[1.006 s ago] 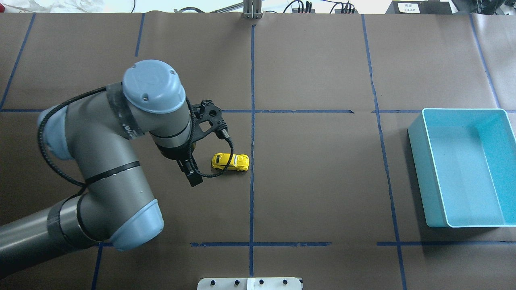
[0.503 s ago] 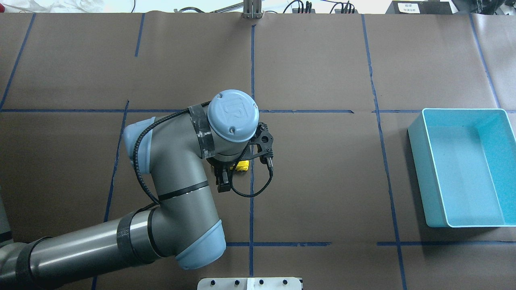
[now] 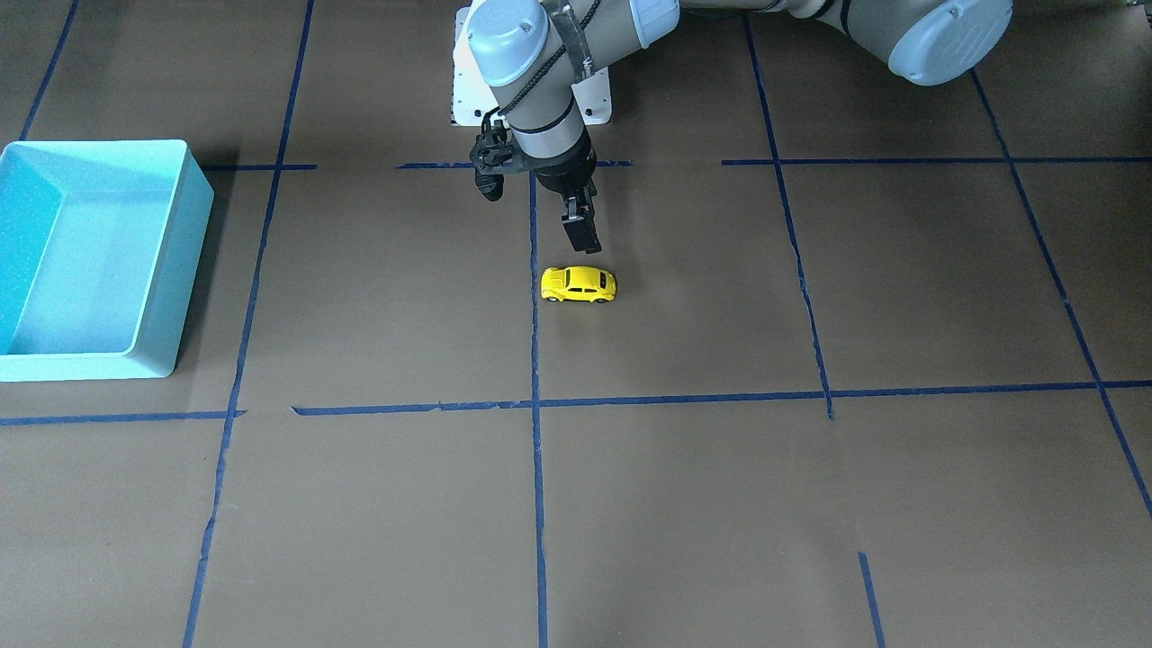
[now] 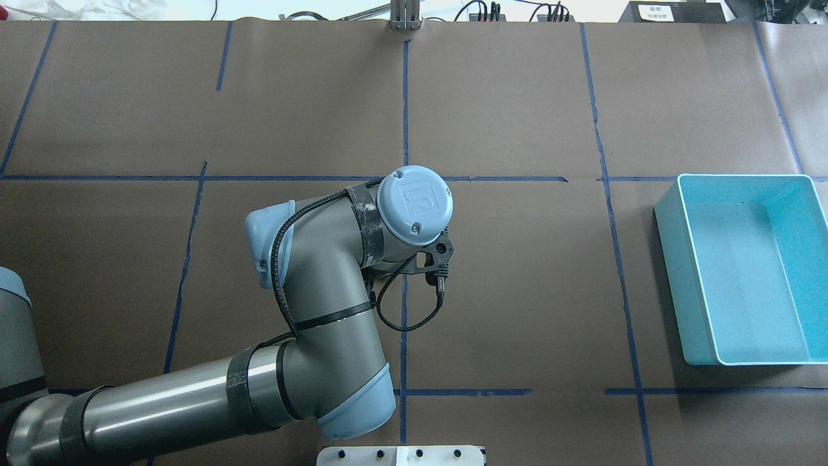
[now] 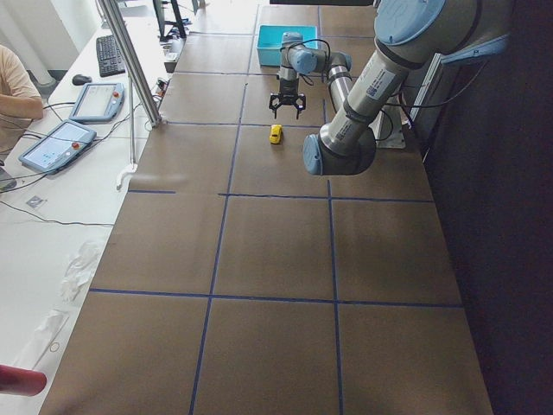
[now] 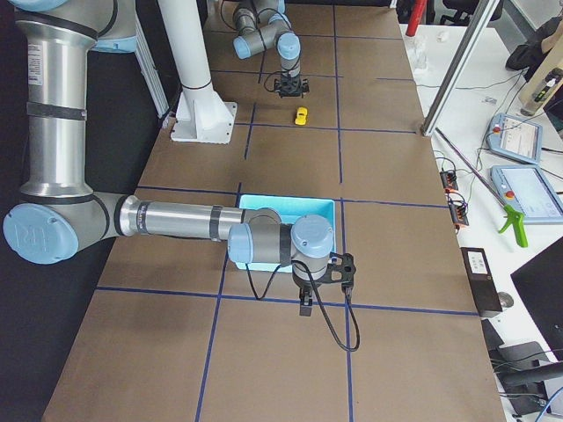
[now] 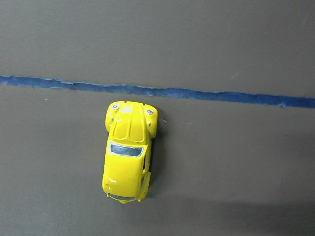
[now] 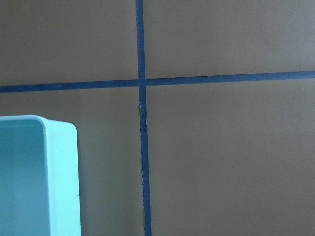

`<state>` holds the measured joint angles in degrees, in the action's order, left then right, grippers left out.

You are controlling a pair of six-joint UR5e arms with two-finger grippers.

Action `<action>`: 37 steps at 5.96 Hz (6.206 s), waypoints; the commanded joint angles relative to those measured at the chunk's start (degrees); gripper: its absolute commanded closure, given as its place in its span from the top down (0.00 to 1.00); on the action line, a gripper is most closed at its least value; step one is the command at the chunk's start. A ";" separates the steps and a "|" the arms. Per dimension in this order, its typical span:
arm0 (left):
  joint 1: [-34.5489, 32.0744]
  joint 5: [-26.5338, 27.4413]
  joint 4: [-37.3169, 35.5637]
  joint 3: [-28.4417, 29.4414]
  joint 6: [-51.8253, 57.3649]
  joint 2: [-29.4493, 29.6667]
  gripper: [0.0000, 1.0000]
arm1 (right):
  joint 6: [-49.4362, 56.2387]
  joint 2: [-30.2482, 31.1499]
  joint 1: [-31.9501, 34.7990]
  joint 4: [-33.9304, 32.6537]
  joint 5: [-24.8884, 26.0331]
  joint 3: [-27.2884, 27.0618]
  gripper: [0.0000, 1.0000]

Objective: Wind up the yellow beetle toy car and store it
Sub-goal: 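Press the left gripper down onto the roof of the yellow car, then roll the pressed car backward toward the robot with the left gripper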

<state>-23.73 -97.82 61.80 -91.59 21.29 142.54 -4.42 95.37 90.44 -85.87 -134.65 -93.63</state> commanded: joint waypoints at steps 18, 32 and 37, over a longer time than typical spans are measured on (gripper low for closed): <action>-0.27 3.34 9.22 22.50 2.80 8.81 0.75 | -0.33 -0.01 0.08 0.00 0.18 0.12 1.00; -0.53 -8.61 24.25 12.57 0.42 1.26 0.07 | -0.15 -0.10 0.08 -0.17 0.18 -0.06 1.00; -3.25 -10.20 26.70 8.10 0.95 -5.58 0.07 | -0.33 -0.10 0.08 -0.17 0.26 0.12 1.00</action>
<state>-26.54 -107.87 87.63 -82.23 22.18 138.90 -4.72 95.36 90.53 -85.99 -134.40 -93.61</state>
